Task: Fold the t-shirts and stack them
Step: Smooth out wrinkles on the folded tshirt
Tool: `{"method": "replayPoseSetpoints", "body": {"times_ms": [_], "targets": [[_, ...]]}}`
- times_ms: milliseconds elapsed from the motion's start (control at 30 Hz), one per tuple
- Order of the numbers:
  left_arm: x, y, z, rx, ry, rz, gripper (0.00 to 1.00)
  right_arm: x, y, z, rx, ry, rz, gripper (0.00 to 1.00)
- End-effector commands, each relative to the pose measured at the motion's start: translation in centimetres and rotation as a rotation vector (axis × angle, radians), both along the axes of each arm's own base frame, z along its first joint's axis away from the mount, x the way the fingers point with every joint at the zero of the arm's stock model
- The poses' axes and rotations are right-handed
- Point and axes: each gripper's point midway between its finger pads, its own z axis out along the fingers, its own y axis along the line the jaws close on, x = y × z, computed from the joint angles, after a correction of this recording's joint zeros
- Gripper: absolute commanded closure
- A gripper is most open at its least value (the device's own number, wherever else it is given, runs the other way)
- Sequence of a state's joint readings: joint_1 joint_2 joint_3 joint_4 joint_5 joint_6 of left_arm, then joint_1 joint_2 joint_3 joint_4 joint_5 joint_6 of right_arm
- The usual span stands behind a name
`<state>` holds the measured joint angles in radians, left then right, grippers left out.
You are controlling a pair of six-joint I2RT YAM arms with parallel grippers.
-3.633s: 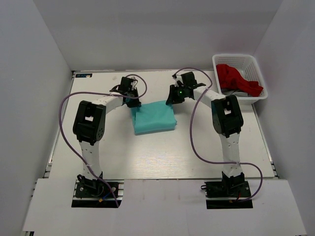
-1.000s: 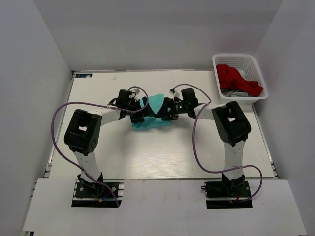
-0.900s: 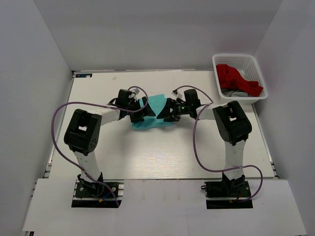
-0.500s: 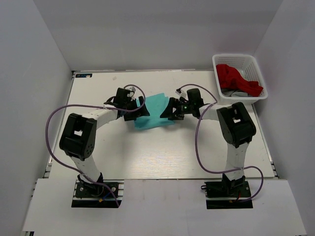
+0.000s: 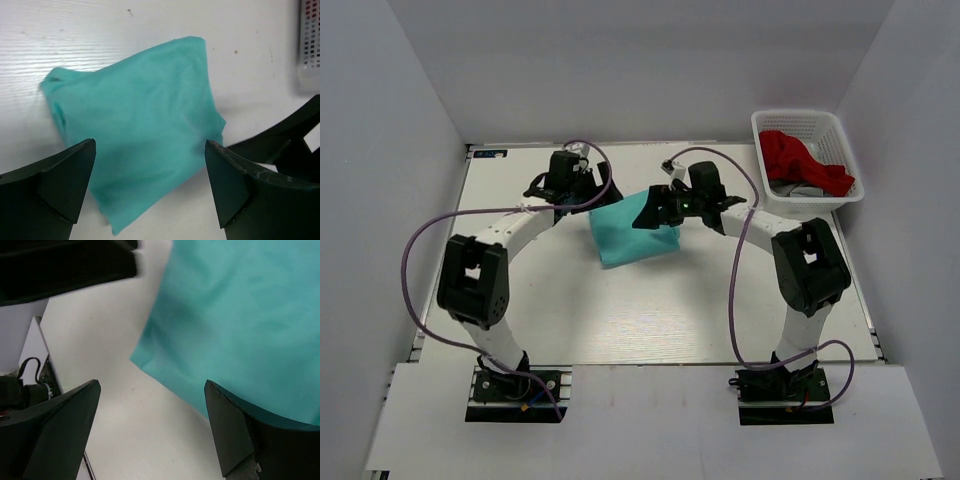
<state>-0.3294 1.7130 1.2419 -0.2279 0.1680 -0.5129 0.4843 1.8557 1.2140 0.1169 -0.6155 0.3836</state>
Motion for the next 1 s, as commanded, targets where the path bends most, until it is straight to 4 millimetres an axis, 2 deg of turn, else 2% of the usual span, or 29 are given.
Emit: {"method": "replayPoseSetpoints", "body": {"times_ms": [0,33,100,133,167,200,233,267,333,400,433,500,567,600,633,667,700,733,767,800,833,867,900,933,967], "targets": [[0.9,-2.5,-2.0,-0.066,0.044,-0.103,0.00,-0.4,2.3,1.7,0.059,-0.048,0.098,0.10],[1.4,-2.7,-2.4,-0.063,0.058,-0.102,0.00,-0.3,2.8,2.1,0.079,-0.057,0.112,0.10],[1.9,-3.0,-4.1,-0.053,0.084,-0.117,0.00,-1.2,4.1,0.8,0.112,0.000,0.163,0.10],[2.3,-3.1,-5.9,-0.042,0.122,-0.116,0.00,-1.4,4.3,0.3,0.125,0.021,0.181,0.10],[2.3,-3.1,-7.0,-0.027,0.143,-0.122,0.00,-1.4,4.3,-2.4,0.107,0.086,0.170,0.10],[3.4,-3.1,-6.9,-0.016,0.134,-0.108,0.00,-1.3,4.1,-3.0,0.114,0.136,0.155,0.10],[3.7,-2.8,-7.8,0.010,0.162,-0.088,0.00,-1.3,3.9,-4.0,0.107,0.154,0.160,0.10],[3.0,-2.0,-10.5,0.057,0.250,-0.065,0.00,-1.5,3.5,-6.3,0.086,0.206,0.152,0.10],[3.7,-1.3,-11.5,0.082,0.249,-0.046,0.00,-2.3,3.0,-8.5,0.064,0.266,0.146,0.10],[3.3,-1.4,-12.3,0.080,0.260,-0.063,0.00,-2.9,2.4,-9.9,0.039,0.295,0.129,0.10],[3.5,-1.5,-12.0,0.056,0.254,-0.074,0.00,-3.1,1.9,-11.2,0.011,0.314,0.098,0.10],[3.7,-1.6,-11.9,0.061,0.233,-0.099,0.00,-3.1,1.3,-11.7,-0.002,0.322,0.079,0.10],[3.7,-1.7,-11.4,0.060,0.221,-0.114,0.00,-2.7,1.0,-11.4,-0.039,0.304,0.068,0.10],[4.5,-1.9,-10.1,0.057,0.183,-0.120,0.00,-2.1,1.2,-10.6,-0.041,0.270,0.073,0.10],[4.7,-1.9,-9.2,0.062,0.168,-0.128,0.00,-1.5,1.5,-8.4,-0.042,0.192,0.095,0.10],[5.0,-2.0,-7.6,0.062,0.137,-0.135,0.00,-1.3,1.6,-7.6,-0.048,0.174,0.096,0.10],[5.7,-2.2,-5.7,0.053,0.101,-0.135,0.00,-0.4,2.1,-4.9,-0.023,0.108,0.101,0.10],[6.0,-2.1,-4.6,0.061,0.077,-0.134,0.00,-0.5,2.4,-2.7,-0.004,0.056,0.118,0.10],[6.0,-2.0,-3.6,0.067,0.050,-0.145,0.00,-0.5,2.4,-1.6,0.009,0.034,0.125,0.10],[6.0,-2.0,-1.2,0.056,0.004,-0.144,0.00,-0.7,2.4,0.2,0.027,-0.015,0.123,0.10],[5.7,-2.6,0.0,0.056,-0.023,-0.161,0.00,-0.8,2.2,2.2,0.048,-0.056,0.117,0.10],[5.4,-2.3,0.4,0.062,-0.029,-0.152,0.00,-1.1,1.9,4.2,0.070,-0.090,0.103,0.10],[4.7,-2.1,0.2,0.065,-0.019,-0.153,0.00,-1.2,1.5,4.1,0.082,-0.099,0.085,0.10],[4.0,-2.3,1.2,0.060,-0.035,-0.161,0.00,-2.3,1.0,5.3,0.098,-0.120,0.082,0.10],[3.5,-2.2,1.1,0.051,-0.022,-0.151,0.00,-2.9,0.5,4.5,0.092,-0.097,0.067,0.10]]}}
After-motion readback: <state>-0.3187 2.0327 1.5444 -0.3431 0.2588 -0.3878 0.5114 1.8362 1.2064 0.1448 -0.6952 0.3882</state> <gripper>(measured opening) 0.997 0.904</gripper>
